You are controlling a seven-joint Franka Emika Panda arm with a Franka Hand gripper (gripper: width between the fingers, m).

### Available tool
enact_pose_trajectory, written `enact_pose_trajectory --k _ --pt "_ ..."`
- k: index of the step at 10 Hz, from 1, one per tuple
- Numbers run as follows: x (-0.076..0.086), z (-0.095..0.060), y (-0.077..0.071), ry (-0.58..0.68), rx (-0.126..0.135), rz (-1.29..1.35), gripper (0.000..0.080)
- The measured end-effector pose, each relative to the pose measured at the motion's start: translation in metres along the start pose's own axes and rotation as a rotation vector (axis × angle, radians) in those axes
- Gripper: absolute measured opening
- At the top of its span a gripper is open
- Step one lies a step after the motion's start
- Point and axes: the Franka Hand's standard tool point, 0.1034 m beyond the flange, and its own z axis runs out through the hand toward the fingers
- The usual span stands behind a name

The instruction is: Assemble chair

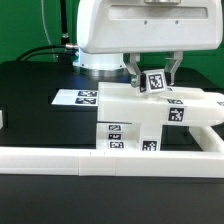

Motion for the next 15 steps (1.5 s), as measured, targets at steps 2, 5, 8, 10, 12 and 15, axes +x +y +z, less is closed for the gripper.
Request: enact_pose_trajectory --k 2,5,8,10,12,15 --pt "0.0 0.0 0.0 0.0 0.0 0.0 0.0284" --pt "0.0001 0.0 -0.0004 0.001 0.002 0.113 0.0284" --pt "-0.0035 0.0001 0.0046 -0.007 0.014 0.426 0.0284" --pt "-0.0045 0.0004 0.0062 -0.008 0.051 0.679 0.0284" --pt "-0.0044 0.0004 0.0072 -0.009 0.064 0.835 0.0284" --pt "-0.0036 0.0004 0.0054 -0.015 0.07 1.016 0.0284"
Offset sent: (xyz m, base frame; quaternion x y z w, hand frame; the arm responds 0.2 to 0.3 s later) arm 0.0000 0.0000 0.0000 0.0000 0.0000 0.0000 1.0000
